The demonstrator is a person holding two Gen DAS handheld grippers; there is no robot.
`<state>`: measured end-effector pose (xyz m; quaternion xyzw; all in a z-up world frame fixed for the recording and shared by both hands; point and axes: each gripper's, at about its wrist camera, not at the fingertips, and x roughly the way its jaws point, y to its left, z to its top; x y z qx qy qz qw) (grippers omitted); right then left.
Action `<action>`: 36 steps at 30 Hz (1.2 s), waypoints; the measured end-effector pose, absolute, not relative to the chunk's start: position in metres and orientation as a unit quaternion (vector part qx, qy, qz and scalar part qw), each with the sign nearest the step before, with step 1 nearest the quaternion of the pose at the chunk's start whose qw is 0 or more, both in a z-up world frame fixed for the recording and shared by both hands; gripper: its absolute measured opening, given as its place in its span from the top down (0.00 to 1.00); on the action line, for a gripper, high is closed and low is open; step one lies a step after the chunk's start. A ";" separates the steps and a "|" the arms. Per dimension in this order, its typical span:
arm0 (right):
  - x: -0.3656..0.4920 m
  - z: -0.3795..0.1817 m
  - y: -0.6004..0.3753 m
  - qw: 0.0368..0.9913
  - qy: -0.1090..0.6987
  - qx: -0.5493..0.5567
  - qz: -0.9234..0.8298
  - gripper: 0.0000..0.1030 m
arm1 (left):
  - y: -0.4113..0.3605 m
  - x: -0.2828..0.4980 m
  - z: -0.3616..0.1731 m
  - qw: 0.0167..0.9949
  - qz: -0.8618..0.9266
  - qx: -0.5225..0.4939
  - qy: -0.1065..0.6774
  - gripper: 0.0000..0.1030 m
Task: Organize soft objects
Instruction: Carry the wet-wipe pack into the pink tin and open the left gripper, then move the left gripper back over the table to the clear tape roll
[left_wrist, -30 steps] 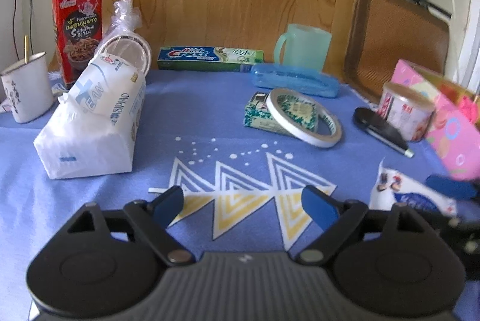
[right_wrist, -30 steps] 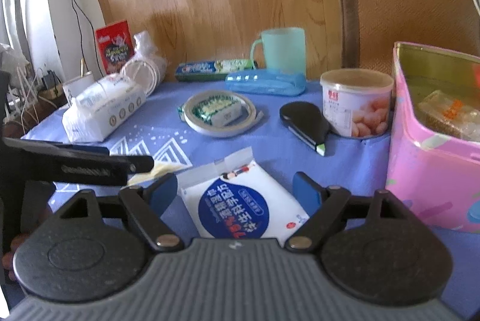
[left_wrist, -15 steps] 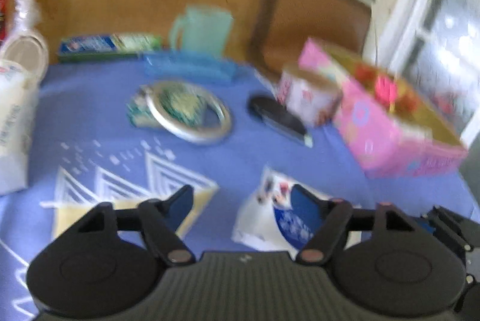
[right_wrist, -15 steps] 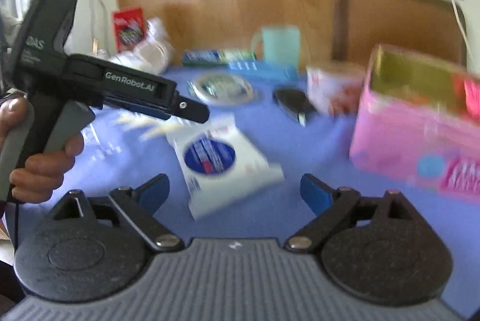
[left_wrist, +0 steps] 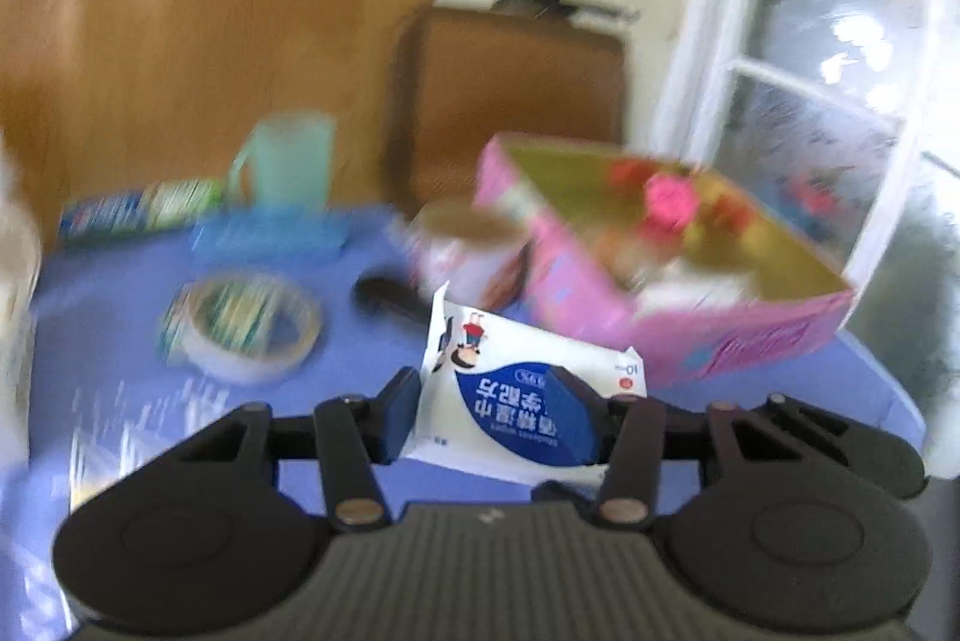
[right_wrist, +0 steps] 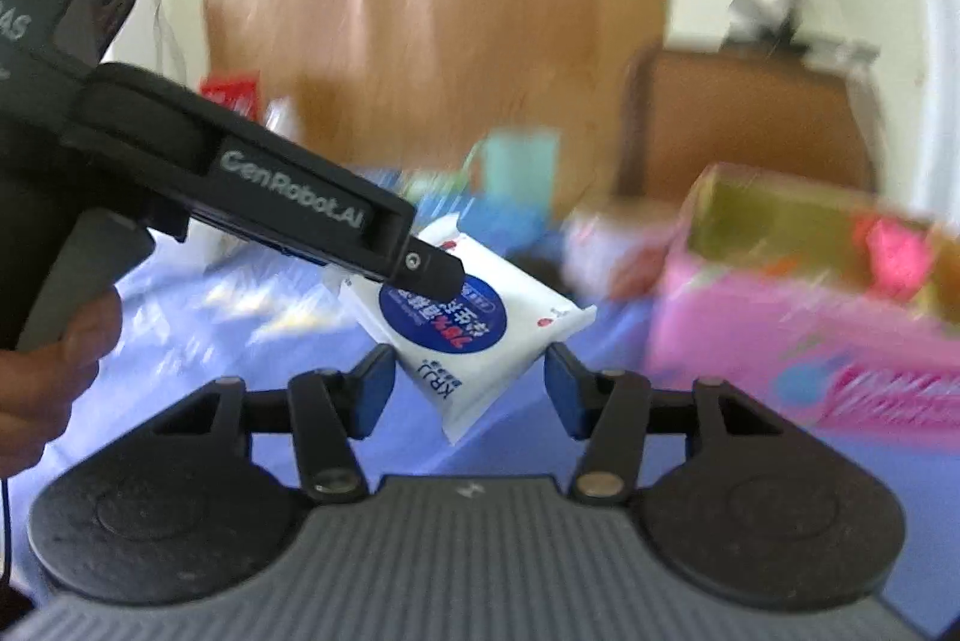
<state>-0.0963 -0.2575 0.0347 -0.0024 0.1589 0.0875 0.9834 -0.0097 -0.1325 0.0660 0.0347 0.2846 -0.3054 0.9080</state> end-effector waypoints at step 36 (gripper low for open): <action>0.025 0.030 -0.227 0.959 0.234 0.033 0.155 0.44 | 0.019 0.043 -0.001 0.954 -0.038 -0.020 0.295 0.44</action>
